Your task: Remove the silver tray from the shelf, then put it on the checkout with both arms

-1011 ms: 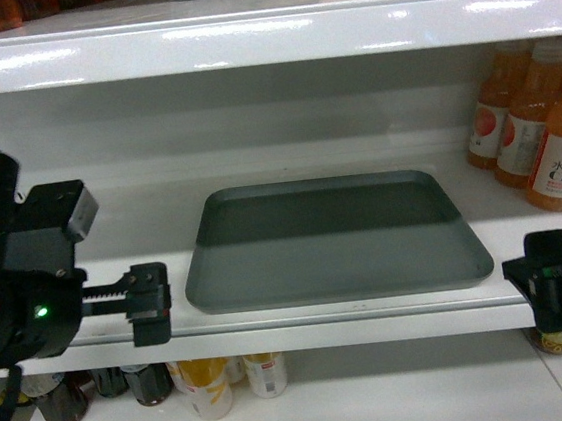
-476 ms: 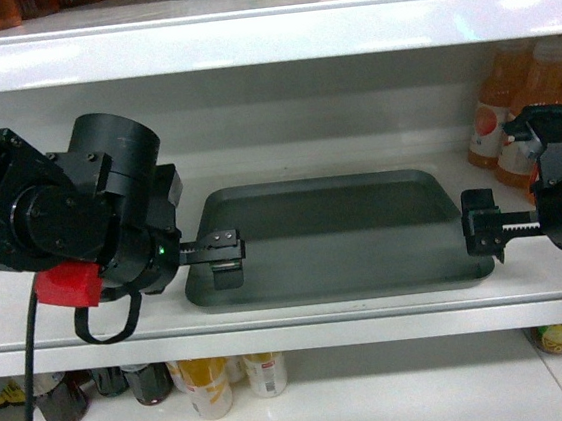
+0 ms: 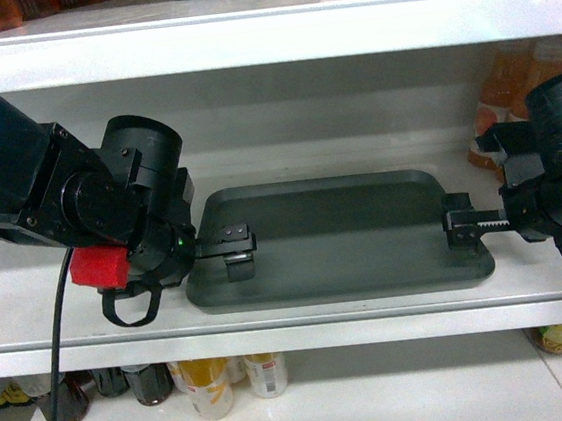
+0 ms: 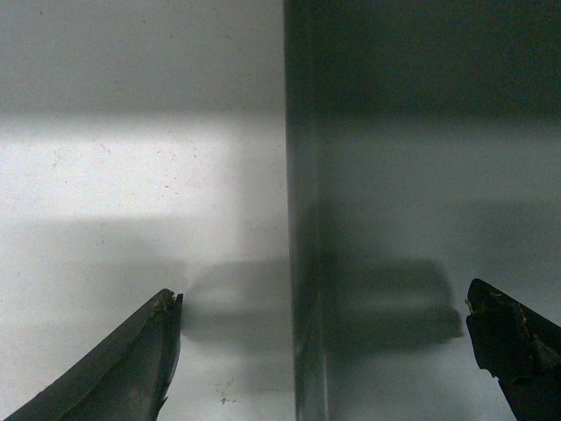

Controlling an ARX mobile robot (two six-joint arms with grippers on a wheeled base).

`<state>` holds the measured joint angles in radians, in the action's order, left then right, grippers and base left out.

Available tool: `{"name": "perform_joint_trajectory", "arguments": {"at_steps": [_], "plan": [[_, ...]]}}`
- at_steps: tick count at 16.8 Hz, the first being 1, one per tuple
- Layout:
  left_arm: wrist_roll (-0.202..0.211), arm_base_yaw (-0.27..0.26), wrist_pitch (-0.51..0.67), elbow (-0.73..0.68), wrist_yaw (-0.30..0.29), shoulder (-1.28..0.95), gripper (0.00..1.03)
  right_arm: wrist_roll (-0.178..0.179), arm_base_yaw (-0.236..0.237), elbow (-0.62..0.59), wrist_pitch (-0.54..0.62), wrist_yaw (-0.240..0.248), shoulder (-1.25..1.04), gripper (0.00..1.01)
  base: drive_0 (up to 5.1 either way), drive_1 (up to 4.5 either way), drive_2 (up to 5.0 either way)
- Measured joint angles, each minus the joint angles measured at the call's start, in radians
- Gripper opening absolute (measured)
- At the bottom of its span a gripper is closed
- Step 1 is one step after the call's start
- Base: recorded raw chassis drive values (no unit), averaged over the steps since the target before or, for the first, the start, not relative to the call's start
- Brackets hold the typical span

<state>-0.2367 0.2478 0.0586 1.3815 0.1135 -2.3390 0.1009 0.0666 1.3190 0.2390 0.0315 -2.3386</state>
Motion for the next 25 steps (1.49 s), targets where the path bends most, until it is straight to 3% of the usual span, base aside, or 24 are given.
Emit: {"name": "perform_joint_trajectory", "arguments": {"at_steps": [4, 6, 7, 9, 11, 12, 13, 15, 22, 25], "plan": [[-0.003, 0.001, -0.089, 0.066, 0.026, -0.021, 0.98, 0.014, 0.013, 0.084, -0.087, 0.006, -0.049, 0.98, 0.0, 0.0, 0.0], [-0.007, -0.001, -0.108, 0.075, 0.032, -0.024, 0.89, 0.014, 0.02, 0.101, -0.12, 0.006, -0.049, 0.95, 0.0, 0.0, 0.0], [-0.007, -0.004, -0.114, 0.075, 0.031, -0.025, 0.8, 0.011, 0.025, 0.103, -0.127, 0.007, -0.05, 0.85, 0.0, 0.0, 0.0], [-0.01, -0.023, -0.107, 0.056, 0.006, -0.024, 0.49, 0.015, 0.039, 0.111, -0.142, 0.009, -0.056, 0.52, 0.0, 0.0, 0.0], [-0.022, -0.026, -0.094, 0.035, -0.014, -0.018, 0.35, 0.016, 0.041, 0.098, -0.132, 0.003, -0.056, 0.38, 0.0, 0.0, 0.0], [-0.047, -0.021, -0.066, -0.003, -0.018, -0.006, 0.12, 0.029, 0.052, 0.069, -0.111, 0.013, -0.048, 0.15, 0.0, 0.0, 0.0], [-0.063, -0.024, -0.026, -0.061, -0.048, 0.021, 0.03, 0.066, 0.053, 0.009, -0.09, -0.012, -0.014, 0.04, 0.0, 0.0, 0.0], [-0.063, -0.039, 0.12, -0.261, -0.037, 0.128, 0.03, 0.129, 0.069, -0.235, 0.068, -0.023, 0.107, 0.04, 0.0, 0.0, 0.0], [-0.072, -0.018, 0.262, -0.589, -0.001, 0.47, 0.03, 0.15, 0.079, -0.576, 0.272, -0.042, 0.426, 0.04, 0.0, 0.0, 0.0], [-0.062, 0.002, 0.26, -0.705, 0.037, 0.646, 0.03, 0.154, 0.084, -0.684, 0.271, -0.061, 0.591, 0.04, 0.0, 0.0, 0.0]]}}
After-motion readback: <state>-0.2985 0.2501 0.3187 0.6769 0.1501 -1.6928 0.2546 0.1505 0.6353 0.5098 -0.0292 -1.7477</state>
